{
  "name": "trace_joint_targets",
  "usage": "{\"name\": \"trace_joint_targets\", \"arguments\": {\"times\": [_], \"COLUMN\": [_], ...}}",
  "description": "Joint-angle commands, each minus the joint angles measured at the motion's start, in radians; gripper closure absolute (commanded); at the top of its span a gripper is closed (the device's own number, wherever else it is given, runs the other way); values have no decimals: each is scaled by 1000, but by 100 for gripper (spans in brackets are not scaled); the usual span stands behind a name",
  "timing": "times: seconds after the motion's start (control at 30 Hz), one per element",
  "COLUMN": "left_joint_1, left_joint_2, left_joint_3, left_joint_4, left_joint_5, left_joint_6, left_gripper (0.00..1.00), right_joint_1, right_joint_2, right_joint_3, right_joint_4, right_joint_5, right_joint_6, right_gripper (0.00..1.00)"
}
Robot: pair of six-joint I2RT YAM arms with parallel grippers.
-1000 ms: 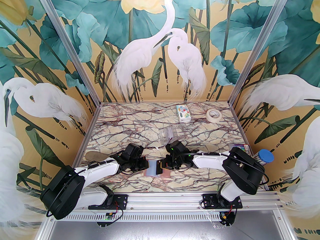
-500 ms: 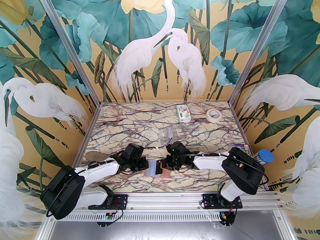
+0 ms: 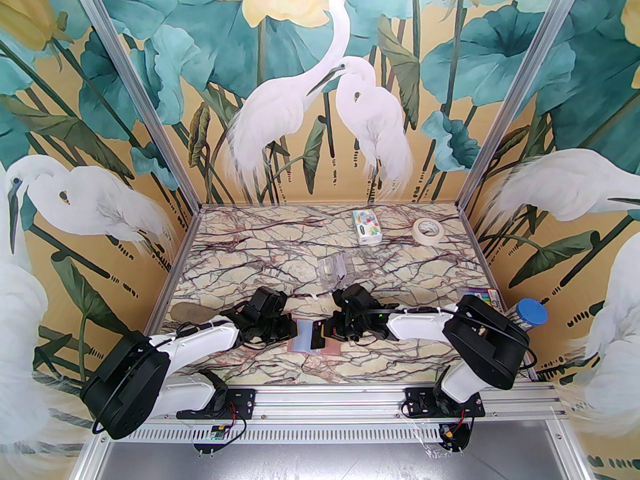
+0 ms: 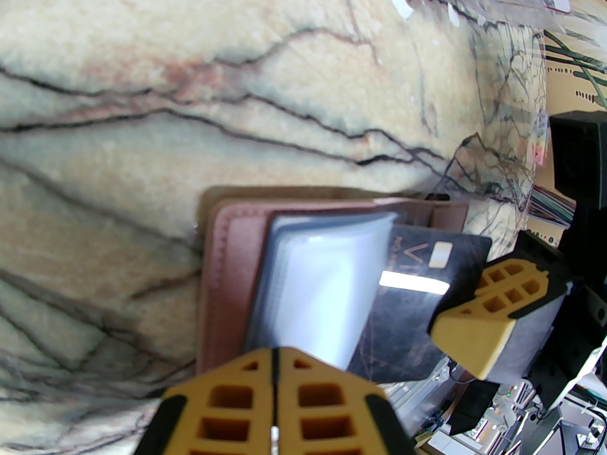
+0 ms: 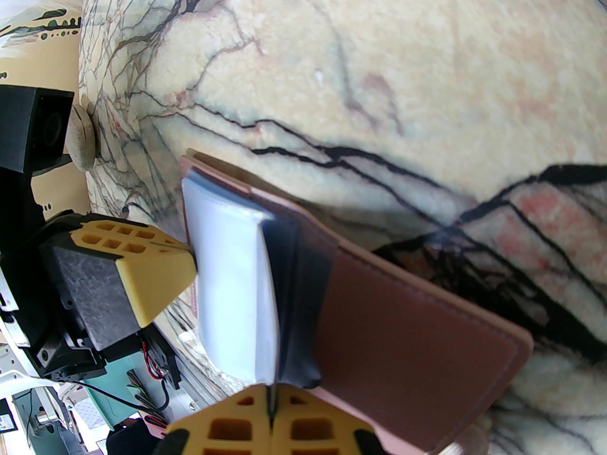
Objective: Put the credit cards into the card holder
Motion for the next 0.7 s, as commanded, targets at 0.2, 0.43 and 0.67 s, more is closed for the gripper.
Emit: {"name": "trace_joint_targets", "arguments": {"times": [0.2, 0.43, 0.67], "left_joint_1": [-12, -13, -13], "left_joint_2": [22, -6, -26], "left_joint_3": [-24, -1, 23], "left_joint_4": [-64, -113, -159], "left_joint_5": [-64, -91, -115], "left_joint_6": [8, 12, 22], "left_gripper": [94, 89, 78], "right_joint_1": [9, 8, 8], "right_joint_2": [45, 80, 94], "right_joint_3": [-31, -36, -43], "right_joint_4": [-25, -15, -7], "right_joint_5": [40, 41, 43], "right_joint_6": [-33, -37, -35], "right_gripper": [100, 100, 100]}}
